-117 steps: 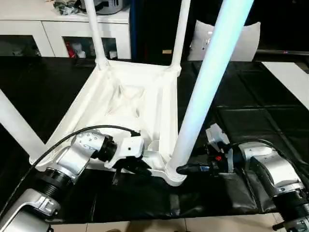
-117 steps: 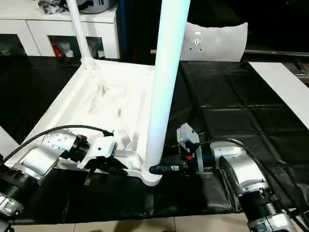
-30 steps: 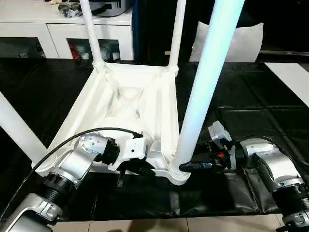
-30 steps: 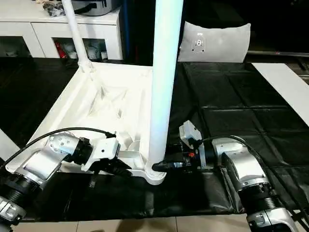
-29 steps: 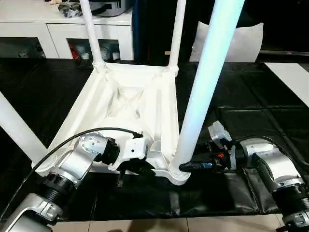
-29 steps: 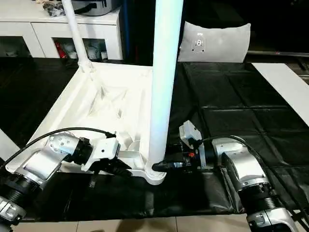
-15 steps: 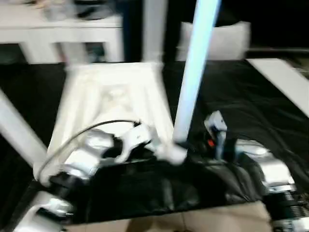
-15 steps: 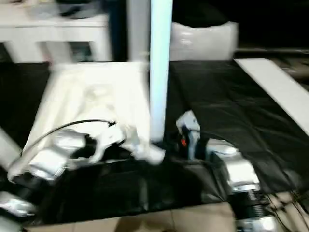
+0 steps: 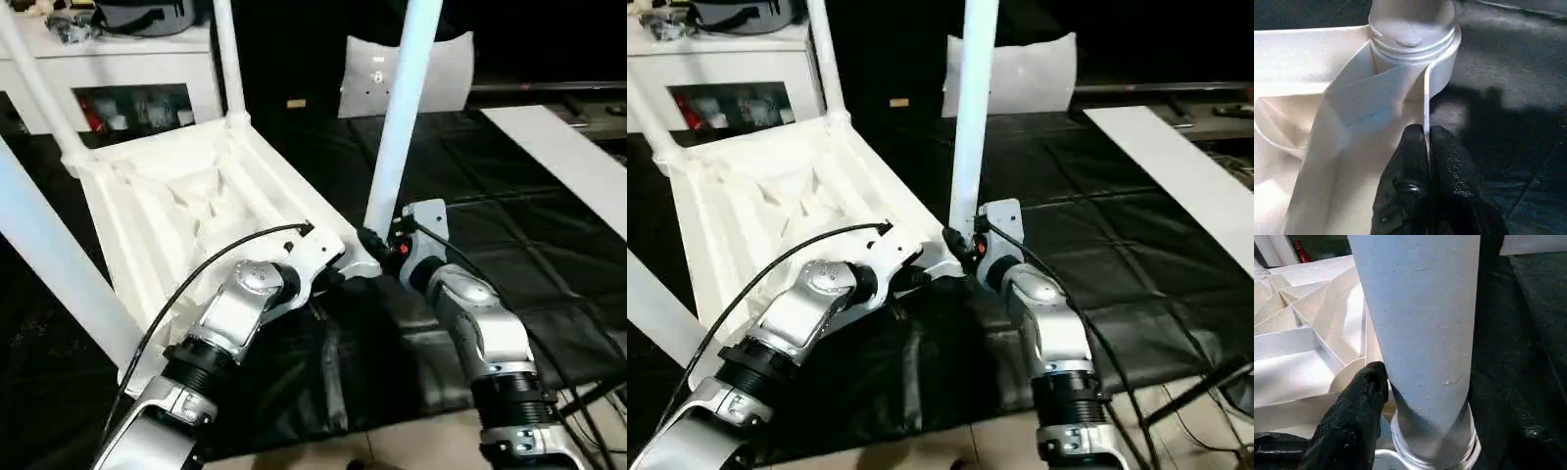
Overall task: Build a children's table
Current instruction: Rotate leg to tighten
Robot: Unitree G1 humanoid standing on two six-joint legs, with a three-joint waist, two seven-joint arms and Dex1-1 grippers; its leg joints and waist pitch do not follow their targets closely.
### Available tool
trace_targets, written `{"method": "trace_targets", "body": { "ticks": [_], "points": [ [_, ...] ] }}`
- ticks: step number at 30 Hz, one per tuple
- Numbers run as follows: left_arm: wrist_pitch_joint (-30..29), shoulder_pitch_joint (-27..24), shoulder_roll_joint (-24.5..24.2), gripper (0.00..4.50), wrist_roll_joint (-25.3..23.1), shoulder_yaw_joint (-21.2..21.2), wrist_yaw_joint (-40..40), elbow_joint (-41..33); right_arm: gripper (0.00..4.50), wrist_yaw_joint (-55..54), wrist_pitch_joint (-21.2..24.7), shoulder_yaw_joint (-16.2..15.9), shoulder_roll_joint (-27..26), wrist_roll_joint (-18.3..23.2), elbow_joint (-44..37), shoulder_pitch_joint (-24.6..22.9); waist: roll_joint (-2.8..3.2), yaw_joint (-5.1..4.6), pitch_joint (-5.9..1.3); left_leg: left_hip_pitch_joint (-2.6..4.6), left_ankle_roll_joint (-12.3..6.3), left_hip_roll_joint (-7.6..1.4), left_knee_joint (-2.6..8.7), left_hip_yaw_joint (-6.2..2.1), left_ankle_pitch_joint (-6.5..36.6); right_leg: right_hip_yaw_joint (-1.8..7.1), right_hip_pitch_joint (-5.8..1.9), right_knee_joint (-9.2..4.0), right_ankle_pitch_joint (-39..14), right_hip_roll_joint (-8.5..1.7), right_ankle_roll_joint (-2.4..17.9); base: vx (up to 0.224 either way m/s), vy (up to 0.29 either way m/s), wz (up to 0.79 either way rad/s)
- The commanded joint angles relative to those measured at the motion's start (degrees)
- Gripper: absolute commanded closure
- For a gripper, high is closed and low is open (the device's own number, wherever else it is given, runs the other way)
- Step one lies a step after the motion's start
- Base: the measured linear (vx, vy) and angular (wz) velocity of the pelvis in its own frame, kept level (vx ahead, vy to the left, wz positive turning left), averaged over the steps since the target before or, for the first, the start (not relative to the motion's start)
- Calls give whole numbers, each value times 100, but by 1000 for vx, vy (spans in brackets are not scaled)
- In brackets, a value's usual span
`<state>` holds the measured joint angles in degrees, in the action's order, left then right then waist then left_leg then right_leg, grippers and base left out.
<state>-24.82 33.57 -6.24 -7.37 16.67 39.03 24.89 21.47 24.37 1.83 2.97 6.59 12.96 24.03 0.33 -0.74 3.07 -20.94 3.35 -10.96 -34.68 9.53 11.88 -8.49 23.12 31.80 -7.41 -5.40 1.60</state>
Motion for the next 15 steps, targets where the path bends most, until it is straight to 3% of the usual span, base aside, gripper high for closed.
{"method": "trace_targets", "body": {
  "ticks": [1,5,6,9,15],
  "points": [
    [328,83,111,450,151,36,56,-223,147,203,56,-365,-108,80,-107,-84,-36,57,-444,-11,-509,-201,369,-53,590,356,-369,-305,-1615,-389,950,0,0,0],
    [527,-7,-250,450,212,171,609,-295,105,788,-259,-312,200,311,-184,-235,-45,111,-429,5,-498,-207,378,-41,677,354,-366,-334,-1891,-385,816,0,0,0],
    [744,-65,-514,450,270,244,1028,-316,105,1202,-364,-216,500,422,-253,-332,-50,143,-421,5,-489,-214,390,-56,761,343,-386,-349,-2052,-388,732,0,0,0],
    [830,-70,-636,450,290,223,1176,-301,80,1530,-467,-222,740,448,-290,-380,-16,157,-415,38,-439,-240,394,-52,850,349,-345,-352,-2096,-381,758,0,0,0],
    [1311,-137,-1184,450,500,332,2183,-375,80,3089,-885,-446,1733,572,-290,-496,-29,221,-409,49,-429,-243,402,-46,997,369,-351,-341,-2100,-387,789,0,0,0]
  ]
}}
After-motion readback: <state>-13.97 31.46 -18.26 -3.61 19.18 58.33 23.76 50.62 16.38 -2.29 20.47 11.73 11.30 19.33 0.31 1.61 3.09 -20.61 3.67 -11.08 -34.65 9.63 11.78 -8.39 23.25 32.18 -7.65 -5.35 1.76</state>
